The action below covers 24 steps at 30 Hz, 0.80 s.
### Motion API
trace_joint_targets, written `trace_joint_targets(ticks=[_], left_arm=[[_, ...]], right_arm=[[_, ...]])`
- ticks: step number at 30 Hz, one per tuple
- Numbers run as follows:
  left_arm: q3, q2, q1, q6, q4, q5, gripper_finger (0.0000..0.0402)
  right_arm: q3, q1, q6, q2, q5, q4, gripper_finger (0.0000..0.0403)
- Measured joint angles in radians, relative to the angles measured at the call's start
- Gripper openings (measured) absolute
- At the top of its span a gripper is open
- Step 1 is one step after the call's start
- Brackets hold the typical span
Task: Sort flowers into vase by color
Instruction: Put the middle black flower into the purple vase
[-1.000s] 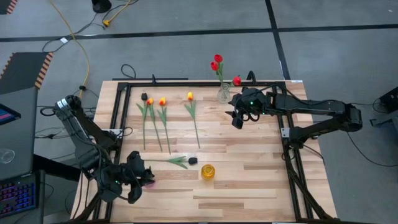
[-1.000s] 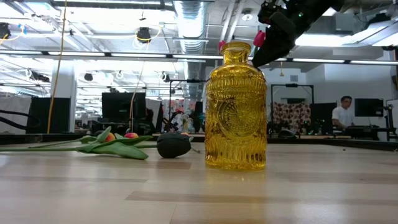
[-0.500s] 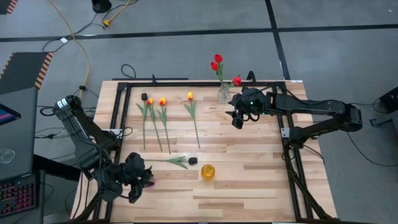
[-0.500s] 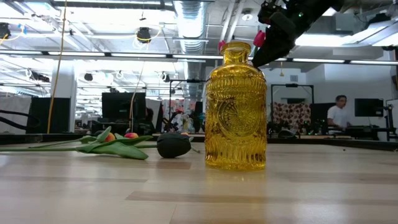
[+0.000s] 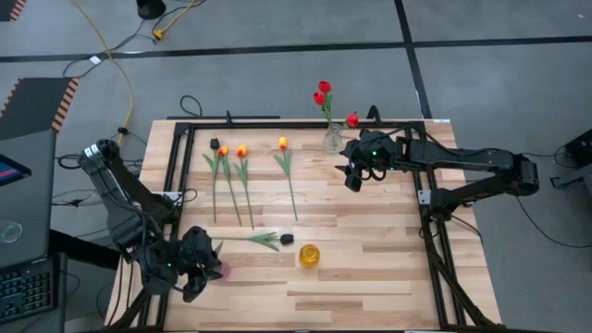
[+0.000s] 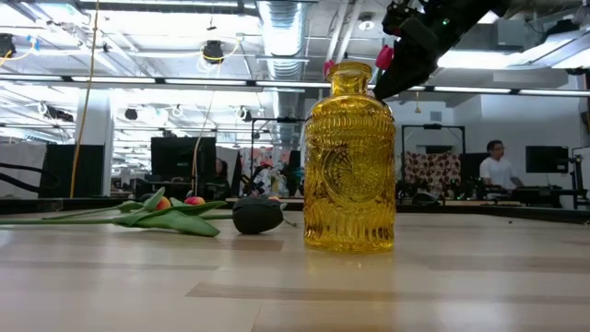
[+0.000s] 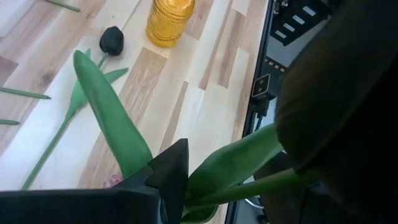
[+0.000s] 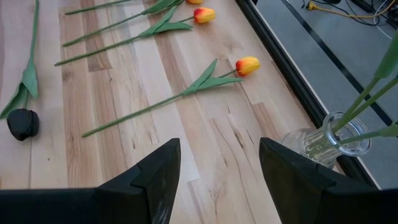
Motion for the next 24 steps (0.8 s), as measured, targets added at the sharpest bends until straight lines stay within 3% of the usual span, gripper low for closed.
trace_joint_targets(ticks=[10,19,24], left_arm=[[0.0,-0.056,0.0,-0.004,-0.019,-0.011,0.0158],[0.0,-0.046,0.0,-0.012,-0.018,0.074,0.0158],[0.0,-0.045,0.0,-0.093,-0.014,0.06,0.0158]], right_arm=[[0.0,0.0,0.0,0.0,0.0,-0.001,0.0246],[0.0,0.0,0.0,0.0,0.0,-0.001,0.0246],[0.0,0.0,0.03,0.0,0.0,-0.001,0.0246]])
